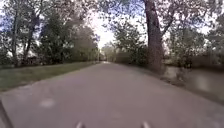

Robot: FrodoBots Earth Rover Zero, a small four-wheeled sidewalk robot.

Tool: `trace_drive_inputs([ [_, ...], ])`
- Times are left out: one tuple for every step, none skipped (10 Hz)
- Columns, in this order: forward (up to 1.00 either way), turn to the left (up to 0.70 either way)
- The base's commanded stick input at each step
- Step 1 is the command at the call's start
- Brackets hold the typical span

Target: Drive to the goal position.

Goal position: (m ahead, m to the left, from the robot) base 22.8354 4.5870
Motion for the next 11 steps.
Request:
trace_drive_inputs([
  [1.00, 0.00],
  [1.00, 0.00],
  [1.00, 0.00],
  [1.00, 0.00],
  [1.00, 0.00],
  [1.00, 0.00],
  [1.00, 0.00],
  [1.00, 0.00],
  [1.00, 0.00],
  [1.00, 0.00],
  [1.00, 0.00],
])
